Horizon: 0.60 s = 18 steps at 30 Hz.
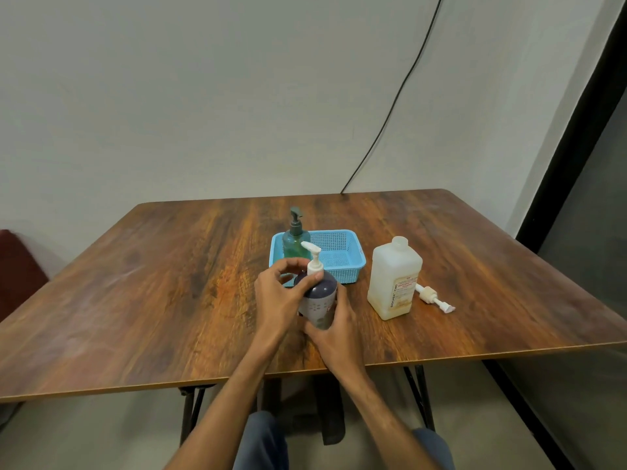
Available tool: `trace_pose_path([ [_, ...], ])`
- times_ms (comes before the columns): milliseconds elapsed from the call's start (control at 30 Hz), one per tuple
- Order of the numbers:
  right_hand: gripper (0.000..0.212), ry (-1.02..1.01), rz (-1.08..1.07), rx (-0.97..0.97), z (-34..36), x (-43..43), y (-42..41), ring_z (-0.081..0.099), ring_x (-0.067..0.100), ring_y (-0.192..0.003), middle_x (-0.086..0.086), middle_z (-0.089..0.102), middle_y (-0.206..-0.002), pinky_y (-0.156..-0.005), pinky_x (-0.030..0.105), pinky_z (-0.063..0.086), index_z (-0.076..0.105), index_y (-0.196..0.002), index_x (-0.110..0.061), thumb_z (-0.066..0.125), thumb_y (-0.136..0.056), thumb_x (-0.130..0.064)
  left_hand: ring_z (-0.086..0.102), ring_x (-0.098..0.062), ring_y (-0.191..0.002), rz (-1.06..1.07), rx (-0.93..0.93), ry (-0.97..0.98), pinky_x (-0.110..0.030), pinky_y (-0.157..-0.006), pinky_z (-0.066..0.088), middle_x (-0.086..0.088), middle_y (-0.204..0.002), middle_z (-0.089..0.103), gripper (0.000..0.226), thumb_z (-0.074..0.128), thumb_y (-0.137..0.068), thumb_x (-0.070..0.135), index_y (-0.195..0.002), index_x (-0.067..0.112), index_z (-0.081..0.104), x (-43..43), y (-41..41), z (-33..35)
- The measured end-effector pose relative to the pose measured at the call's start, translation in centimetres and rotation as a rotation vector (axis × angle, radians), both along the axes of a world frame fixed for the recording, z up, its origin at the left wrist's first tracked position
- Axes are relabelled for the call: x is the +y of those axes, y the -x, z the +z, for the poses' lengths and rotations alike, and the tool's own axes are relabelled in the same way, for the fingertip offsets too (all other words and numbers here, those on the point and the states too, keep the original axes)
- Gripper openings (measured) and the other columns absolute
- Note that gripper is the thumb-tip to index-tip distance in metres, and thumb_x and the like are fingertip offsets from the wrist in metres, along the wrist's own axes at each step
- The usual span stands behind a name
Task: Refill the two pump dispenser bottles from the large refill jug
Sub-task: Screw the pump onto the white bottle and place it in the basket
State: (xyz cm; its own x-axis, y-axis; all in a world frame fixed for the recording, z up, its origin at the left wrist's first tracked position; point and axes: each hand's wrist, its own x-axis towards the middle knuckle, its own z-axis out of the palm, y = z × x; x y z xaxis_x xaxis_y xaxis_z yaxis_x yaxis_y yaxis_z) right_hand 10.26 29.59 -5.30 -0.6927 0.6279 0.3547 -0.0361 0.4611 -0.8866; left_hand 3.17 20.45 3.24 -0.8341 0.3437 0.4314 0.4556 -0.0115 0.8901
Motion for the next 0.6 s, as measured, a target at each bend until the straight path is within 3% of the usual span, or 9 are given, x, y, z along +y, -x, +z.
trace_pose_path([
  [133,0.09,-0.013,-0.002,0.004,0.0,-0.1,0.0,0.05,-0.001,-0.126,-0.023,0.05,-0.138,-0.1,0.037,0.053,0.03,-0.147,-0.046,0.083,-0.074,-0.041,0.07,-0.011,-0.111,-0.197,-0.088,0.006,-0.023,-0.089,0.057,0.01,-0.114,0.075,0.028,0.068,-0.096,0.011,-0.121,0.022,0.071,-1.1,0.5,-0.1],
  [233,0.091,-0.013,-0.006,-0.002,0.0,-0.2,0.0,0.049,-0.003,-0.127,-0.025,0.048,-0.139,-0.102,0.036,0.053,0.028,-0.146,-0.05,0.083,-0.075,-0.042,0.067,-0.006,-0.113,-0.224,-0.114,-0.007,-0.025,-0.093,0.056,0.009,-0.117,0.072,0.036,0.067,-0.096,0.018,-0.132,0.024,0.063,-1.1,0.3,0.0],
  [333,0.09,-0.018,-0.017,-0.012,0.1,-0.2,-0.1,0.049,-0.006,-0.126,-0.026,0.049,-0.138,-0.1,0.033,0.054,0.028,-0.145,-0.052,0.083,-0.074,-0.045,0.069,-0.01,-0.106,-0.079,-0.079,-0.058,-0.033,-0.092,0.058,0.005,-0.109,0.073,0.04,0.082,-0.083,0.023,-0.118,0.016,0.067,-0.2,-0.3,0.0],
  [433,0.089,-0.013,-0.016,-0.007,0.1,-0.2,-0.1,0.049,-0.005,-0.126,-0.025,0.049,-0.138,-0.1,0.032,0.054,0.03,-0.146,-0.047,0.083,-0.075,-0.042,0.072,-0.013,-0.101,-0.016,-0.041,-0.09,-0.04,-0.091,0.061,0.004,-0.103,0.075,0.029,0.085,-0.08,0.022,-0.105,0.015,0.072,0.2,-0.5,-0.4],
  [600,0.09,0.011,-0.002,-0.004,0.1,-0.3,0.0,0.049,0.0,-0.129,-0.02,0.048,-0.142,-0.102,0.036,0.053,0.029,-0.148,-0.044,0.083,-0.076,-0.039,0.069,-0.016,-0.112,-0.129,-0.021,-0.025,-0.048,-0.097,0.057,0.003,-0.117,0.074,0.025,0.073,-0.093,0.016,-0.116,0.026,0.072,-0.2,0.3,-0.7],
])
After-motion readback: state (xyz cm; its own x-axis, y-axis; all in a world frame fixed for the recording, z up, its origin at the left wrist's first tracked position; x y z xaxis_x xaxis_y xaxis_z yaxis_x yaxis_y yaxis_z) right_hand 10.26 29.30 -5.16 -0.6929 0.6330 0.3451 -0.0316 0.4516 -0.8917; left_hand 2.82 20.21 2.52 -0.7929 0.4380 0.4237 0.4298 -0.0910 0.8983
